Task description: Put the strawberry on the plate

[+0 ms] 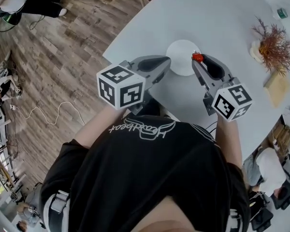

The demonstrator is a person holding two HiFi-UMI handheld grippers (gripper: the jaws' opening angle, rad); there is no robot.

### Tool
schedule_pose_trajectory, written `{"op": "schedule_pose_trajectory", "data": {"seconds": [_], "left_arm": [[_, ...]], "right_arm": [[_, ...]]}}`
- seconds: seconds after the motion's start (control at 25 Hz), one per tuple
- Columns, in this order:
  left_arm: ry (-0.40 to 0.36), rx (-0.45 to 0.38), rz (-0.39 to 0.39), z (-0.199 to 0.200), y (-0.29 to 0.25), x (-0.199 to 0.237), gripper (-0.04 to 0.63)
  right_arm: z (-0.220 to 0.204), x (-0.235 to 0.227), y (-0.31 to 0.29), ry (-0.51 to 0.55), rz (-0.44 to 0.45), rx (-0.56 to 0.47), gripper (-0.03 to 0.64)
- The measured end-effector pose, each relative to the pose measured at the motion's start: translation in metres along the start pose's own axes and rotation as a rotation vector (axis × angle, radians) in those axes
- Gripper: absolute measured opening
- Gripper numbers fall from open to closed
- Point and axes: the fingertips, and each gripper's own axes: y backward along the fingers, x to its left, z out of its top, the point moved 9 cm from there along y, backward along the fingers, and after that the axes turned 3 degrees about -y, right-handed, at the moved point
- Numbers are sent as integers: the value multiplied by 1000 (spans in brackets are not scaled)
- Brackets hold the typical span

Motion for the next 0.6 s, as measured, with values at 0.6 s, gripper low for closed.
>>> {"op": "schedule_pose_trajectory", "data": {"seconds": [0.6], "left_arm": [[66,48,8,-16,-11,32,6]], "right_arm": [[-46,-36,-55,48,-82,193,130]]}}
